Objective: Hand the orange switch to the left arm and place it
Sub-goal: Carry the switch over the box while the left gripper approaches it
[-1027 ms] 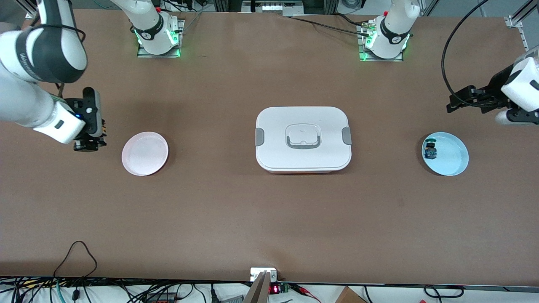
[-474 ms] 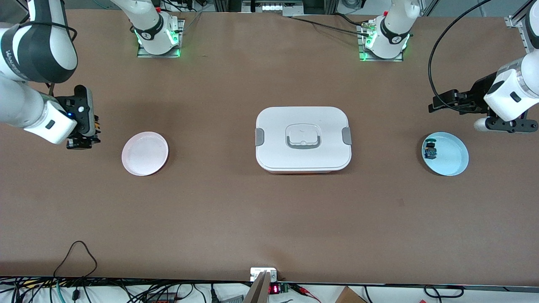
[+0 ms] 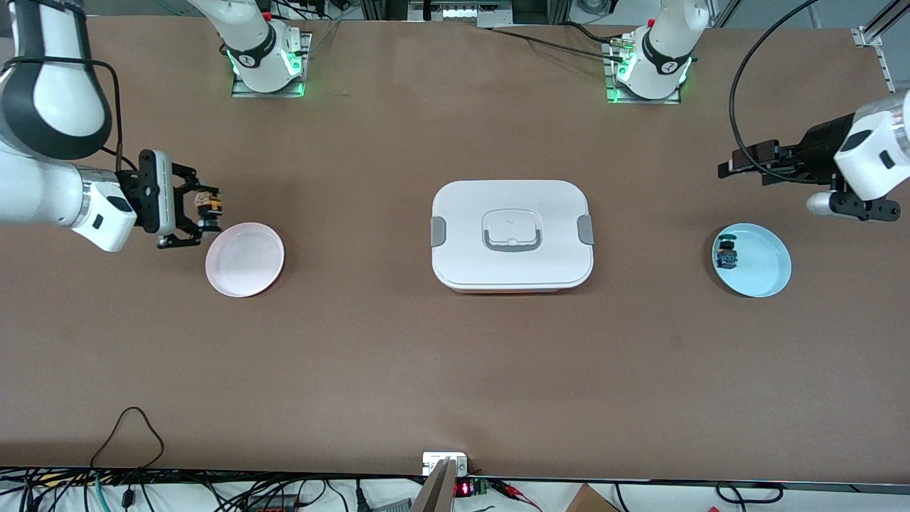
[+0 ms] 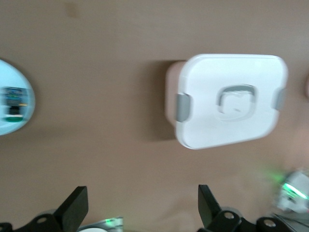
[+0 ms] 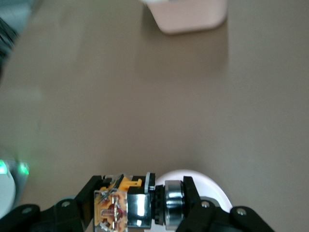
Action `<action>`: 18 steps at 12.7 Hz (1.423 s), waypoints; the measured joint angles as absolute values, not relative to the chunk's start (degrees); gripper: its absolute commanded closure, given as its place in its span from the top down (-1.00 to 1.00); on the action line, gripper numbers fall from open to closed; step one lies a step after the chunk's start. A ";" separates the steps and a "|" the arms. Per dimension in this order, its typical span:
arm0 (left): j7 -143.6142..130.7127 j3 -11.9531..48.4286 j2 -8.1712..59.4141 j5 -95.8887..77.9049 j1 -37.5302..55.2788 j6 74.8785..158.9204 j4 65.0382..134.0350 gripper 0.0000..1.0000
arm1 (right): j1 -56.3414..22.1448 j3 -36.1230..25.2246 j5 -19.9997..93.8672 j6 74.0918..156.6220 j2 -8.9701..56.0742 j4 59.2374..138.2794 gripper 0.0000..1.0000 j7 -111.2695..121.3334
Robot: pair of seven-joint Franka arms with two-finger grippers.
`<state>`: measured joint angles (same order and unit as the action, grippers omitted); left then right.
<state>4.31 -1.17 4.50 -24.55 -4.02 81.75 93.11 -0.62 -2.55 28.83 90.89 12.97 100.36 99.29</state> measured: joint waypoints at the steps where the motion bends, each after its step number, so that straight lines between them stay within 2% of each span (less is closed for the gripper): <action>1: 5.96 -1.38 5.28 -28.86 -6.43 79.58 93.11 1.00 | -0.20 -2.57 35.19 88.37 13.59 101.05 -1.00 100.31; 3: 9.28 -1.62 7.30 -36.91 -10.88 75.94 93.11 1.00 | -0.07 -2.48 47.21 85.97 15.07 102.38 -1.00 103.44; 6: 13.42 -1.46 9.33 -44.84 -12.38 73.72 93.10 1.00 | -1.05 -1.60 63.34 84.19 16.60 104.31 -1.00 107.16; 10: 21.84 -0.55 11.00 -54.97 -11.31 72.70 94.27 1.00 | -9.20 -1.18 83.11 84.71 19.25 106.10 -1.00 109.92; 14: 30.95 -0.36 14.14 -68.21 -8.06 72.94 103.20 1.00 | -21.81 -0.90 99.37 96.80 20.66 106.09 -1.00 110.61; 18: 30.58 -0.35 16.55 -74.24 -5.82 76.66 108.68 1.00 | -34.43 -0.78 114.87 111.25 21.56 103.62 -1.00 110.61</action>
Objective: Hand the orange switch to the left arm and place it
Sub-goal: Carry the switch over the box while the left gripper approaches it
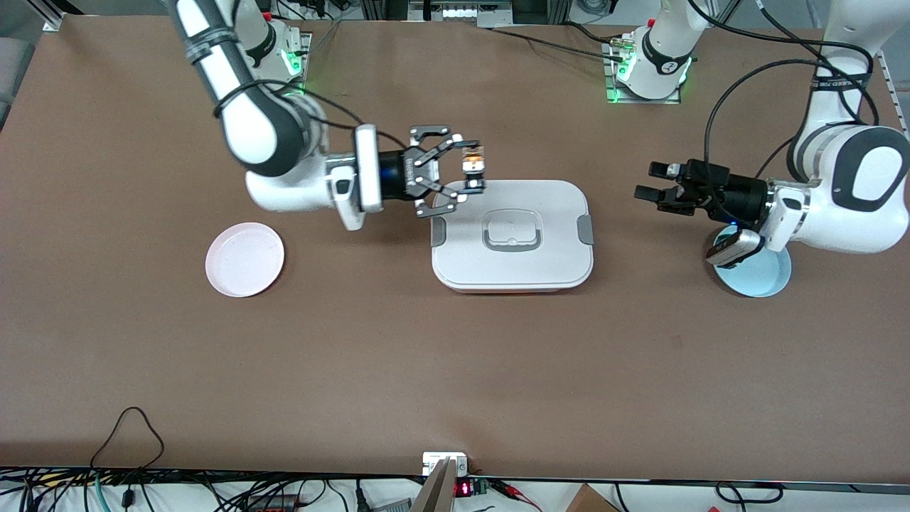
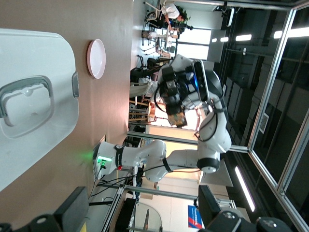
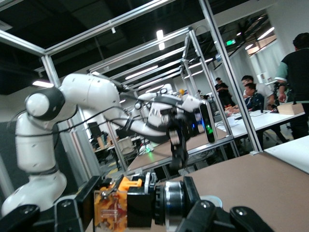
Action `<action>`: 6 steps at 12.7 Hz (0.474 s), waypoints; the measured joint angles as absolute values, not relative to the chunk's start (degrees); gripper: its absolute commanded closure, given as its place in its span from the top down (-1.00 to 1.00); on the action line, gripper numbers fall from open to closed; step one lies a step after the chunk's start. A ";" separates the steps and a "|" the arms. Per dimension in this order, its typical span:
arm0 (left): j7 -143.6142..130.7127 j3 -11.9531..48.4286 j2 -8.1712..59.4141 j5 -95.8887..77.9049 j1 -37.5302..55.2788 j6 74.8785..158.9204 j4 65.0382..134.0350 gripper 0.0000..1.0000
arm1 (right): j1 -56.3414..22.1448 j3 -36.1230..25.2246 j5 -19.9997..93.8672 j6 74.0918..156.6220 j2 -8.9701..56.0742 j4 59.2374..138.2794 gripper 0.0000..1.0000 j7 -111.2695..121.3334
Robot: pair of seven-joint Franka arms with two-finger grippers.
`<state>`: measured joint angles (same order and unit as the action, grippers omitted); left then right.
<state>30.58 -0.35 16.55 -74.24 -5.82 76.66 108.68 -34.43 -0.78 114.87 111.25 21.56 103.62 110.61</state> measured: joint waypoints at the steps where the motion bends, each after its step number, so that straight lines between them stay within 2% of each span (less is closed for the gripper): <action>1: 29.32 -0.35 16.55 -75.11 -5.35 77.88 109.04 1.00 | -36.04 -0.81 117.29 113.10 22.56 101.96 -1.00 110.61; 6: 23.80 -0.32 16.25 -81.57 -1.19 82.28 109.11 1.00 | -39.56 -0.96 123.40 116.32 29.25 94.46 -1.00 111.94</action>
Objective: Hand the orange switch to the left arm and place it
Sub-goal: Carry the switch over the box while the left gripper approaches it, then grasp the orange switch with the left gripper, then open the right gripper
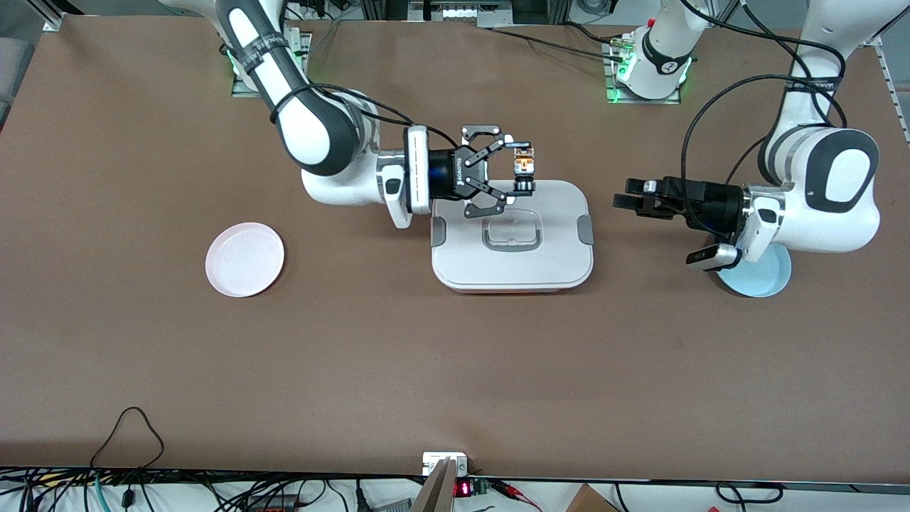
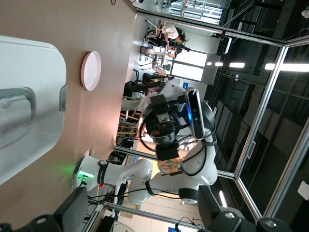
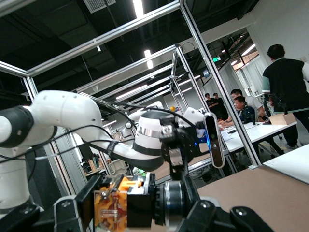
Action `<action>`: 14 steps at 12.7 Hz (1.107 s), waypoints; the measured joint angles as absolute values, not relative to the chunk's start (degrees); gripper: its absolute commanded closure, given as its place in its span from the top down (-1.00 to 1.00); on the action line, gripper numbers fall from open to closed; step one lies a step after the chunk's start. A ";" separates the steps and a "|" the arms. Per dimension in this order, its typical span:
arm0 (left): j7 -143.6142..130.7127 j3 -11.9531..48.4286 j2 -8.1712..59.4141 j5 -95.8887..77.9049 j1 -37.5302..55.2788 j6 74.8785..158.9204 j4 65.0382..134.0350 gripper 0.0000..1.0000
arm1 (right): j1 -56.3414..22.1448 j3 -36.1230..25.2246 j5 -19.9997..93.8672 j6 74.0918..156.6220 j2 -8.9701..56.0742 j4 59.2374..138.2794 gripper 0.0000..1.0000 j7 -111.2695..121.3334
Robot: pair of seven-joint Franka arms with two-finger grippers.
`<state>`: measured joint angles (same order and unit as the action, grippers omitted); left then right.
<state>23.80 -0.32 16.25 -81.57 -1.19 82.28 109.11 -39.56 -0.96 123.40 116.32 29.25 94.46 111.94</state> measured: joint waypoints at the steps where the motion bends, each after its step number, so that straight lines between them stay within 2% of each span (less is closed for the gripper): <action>1: 23.58 -0.31 16.16 -82.73 -0.45 82.79 109.09 1.00 | -39.63 -1.14 123.28 118.18 30.60 92.92 -1.00 113.72; 6: 23.34 -0.28 15.95 -84.89 2.16 85.84 109.04 1.00 | -39.65 -1.57 119.54 123.72 33.84 87.50 -1.00 116.75; 14: 23.35 -0.18 16.15 -90.48 6.42 92.96 108.98 1.00 | -39.76 -1.60 118.99 125.23 33.89 86.99 -1.00 117.98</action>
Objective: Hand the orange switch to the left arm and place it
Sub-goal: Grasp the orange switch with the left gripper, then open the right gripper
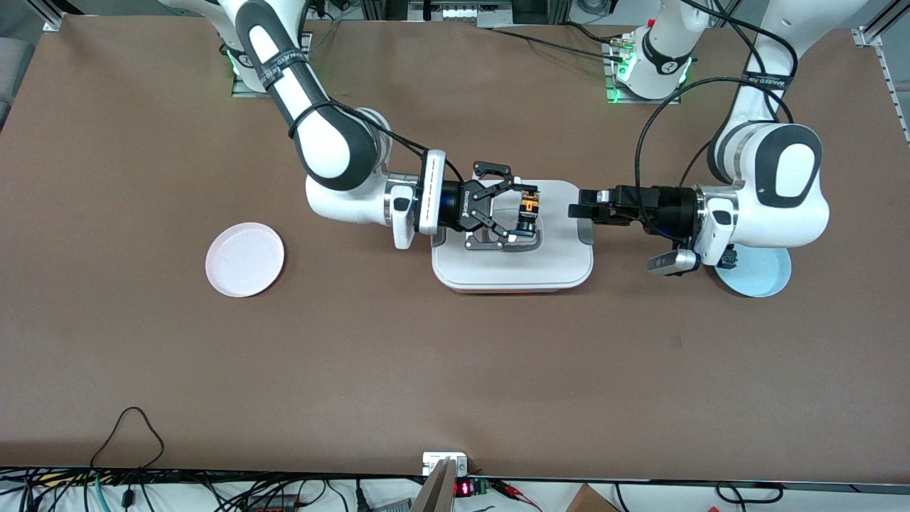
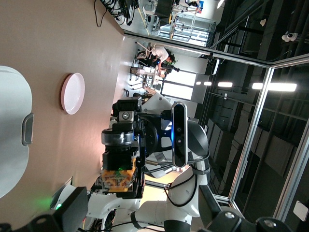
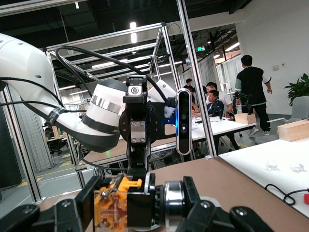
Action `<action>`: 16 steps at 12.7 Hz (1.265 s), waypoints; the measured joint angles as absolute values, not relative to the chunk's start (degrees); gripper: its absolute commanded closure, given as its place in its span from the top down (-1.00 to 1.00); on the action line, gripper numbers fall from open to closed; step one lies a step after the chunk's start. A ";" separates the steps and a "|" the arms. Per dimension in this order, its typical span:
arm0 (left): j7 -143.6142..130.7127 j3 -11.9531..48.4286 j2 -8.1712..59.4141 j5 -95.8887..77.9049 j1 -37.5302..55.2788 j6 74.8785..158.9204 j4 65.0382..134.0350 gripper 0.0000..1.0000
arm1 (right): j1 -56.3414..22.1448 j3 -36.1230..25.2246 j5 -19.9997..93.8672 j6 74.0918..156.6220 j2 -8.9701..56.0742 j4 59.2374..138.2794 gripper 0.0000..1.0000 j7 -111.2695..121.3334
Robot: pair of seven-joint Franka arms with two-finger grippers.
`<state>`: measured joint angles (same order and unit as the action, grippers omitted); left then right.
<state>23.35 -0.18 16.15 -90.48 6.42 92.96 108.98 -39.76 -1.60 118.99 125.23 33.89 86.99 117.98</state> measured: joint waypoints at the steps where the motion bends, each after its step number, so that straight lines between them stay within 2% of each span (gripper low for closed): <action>1: 23.35 -0.17 16.42 -90.83 6.85 93.52 108.99 1.00 | -39.76 -1.60 118.99 125.29 33.90 86.99 -1.00 118.03; 16: 25.03 -0.11 20.29 -98.22 12.61 96.84 108.97 1.00 | -39.80 -1.63 118.99 125.40 33.92 86.99 -1.00 118.12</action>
